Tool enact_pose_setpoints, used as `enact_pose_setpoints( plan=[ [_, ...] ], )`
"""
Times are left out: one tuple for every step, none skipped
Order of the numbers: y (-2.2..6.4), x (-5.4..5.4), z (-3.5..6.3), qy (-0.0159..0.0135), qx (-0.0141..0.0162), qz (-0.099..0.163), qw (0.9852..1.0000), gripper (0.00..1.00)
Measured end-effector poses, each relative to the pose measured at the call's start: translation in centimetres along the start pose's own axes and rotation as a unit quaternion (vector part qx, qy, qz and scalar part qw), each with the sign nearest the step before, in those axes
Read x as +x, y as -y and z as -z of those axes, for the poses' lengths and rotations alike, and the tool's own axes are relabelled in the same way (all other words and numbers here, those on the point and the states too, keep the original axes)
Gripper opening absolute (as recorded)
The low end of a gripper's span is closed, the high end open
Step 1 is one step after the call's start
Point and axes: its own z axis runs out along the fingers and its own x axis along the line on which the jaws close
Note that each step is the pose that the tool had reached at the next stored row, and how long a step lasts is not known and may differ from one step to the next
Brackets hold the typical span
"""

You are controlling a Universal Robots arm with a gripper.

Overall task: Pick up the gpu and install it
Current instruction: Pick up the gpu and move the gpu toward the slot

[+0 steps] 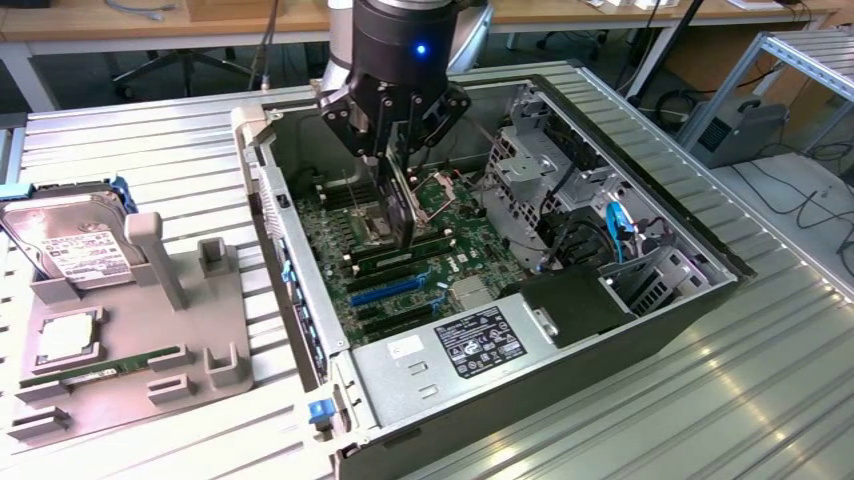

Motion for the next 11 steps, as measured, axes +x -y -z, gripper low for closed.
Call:
enact_pose_setpoints(
  plan=[
    [0.00,-0.03,-0.06,0.0000,-0.0001,0.000,1.0000,0.27],
    [0.00,-0.05,-0.10,0.0000,0.0000,0.000,1.0000,0.27],
    [0.00,-0.08,-0.15,0.0000,0.0000,0.000,1.0000,0.27],
    [0.00,-0.10,-0.21,0.0000,0.0000,0.000,1.0000,0.27],
    [0.00,-0.13,-0.25,0.0000,0.0000,0.000,1.0000,0.27],
    [-0.01,-0.15,-0.31,0.0001,-0.0001,0.000,1.0000,0.27],
    [-0.01,-0.18,-0.37,0.0000,-0.0001,0.000,1.0000,0.27],
    [0.00,-0.20,-0.44,0.0001,-0.0001,0.000,1.0000,0.27],
    [0.00,-0.22,-0.52,0.0001,-0.0001,0.000,1.0000,0.27],
    [-0.01,-0.24,-0.62,0.0000,-0.0001,0.000,1.0000,0.27],
    [0.00,-0.26,-0.68,0.0000,0.0000,0.000,1.0000,0.27]
  ],
)
